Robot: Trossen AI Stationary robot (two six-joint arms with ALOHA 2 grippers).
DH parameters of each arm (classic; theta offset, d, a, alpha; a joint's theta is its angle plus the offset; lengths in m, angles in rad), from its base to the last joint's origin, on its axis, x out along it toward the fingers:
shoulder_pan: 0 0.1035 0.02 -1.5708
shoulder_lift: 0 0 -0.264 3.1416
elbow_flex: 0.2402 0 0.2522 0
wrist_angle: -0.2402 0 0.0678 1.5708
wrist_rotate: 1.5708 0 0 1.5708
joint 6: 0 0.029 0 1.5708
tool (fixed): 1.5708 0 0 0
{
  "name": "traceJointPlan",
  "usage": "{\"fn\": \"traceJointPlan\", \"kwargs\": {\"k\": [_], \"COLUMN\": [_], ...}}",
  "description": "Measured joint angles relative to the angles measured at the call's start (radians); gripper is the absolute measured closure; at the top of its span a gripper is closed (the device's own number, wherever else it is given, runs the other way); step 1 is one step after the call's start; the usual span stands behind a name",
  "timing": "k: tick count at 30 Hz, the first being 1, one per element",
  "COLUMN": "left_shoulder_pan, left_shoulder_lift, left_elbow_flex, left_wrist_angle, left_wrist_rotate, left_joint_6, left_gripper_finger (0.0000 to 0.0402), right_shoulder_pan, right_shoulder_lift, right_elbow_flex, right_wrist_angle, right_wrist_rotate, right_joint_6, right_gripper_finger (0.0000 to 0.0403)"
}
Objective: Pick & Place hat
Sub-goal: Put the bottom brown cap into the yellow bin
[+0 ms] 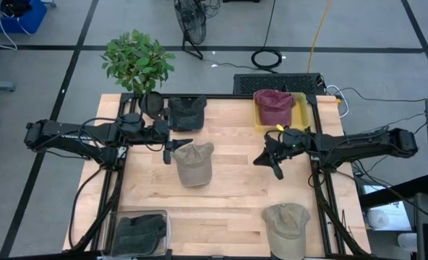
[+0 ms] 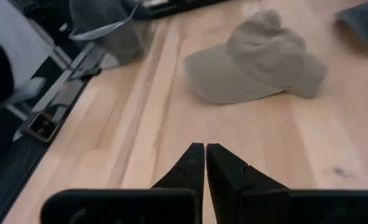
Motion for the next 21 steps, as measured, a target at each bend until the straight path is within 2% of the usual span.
{"fn": "traceJointPlan", "kwargs": {"k": [5, 8, 11, 21], "left_shoulder_pan": [0.000, 0.000, 0.000, 0.000], "left_shoulder_lift": [0.000, 0.000, 0.000, 0.000], "left_elbow_flex": [0.000, 0.000, 0.000, 0.000], "left_wrist_angle": [-0.001, -0.001, -0.002, -0.006], "left_wrist_rotate": [0.000, 0.000, 0.000, 0.000], "left_joint_6": [0.003, 0.003, 0.003, 0.000], "left_gripper_finger": [0.0229, 0.0229, 0.0229, 0.0229], "right_shoulder_pan": [0.092, 0.173, 0.267, 0.554], "right_shoulder_lift": [0.000, 0.000, 0.000, 0.000], "right_elbow_flex": [0.070, 0.115, 0.148, 0.160], "right_wrist_angle": [-0.138, -0.268, -0.373, -0.416], "right_wrist_rotate": [0.008, 0.061, 0.070, 0.089], "right_joint_6": [0.000, -0.003, 0.026, 0.328], "right_gripper_finger": [0.0367, 0.0351, 0.0339, 0.0296]}}
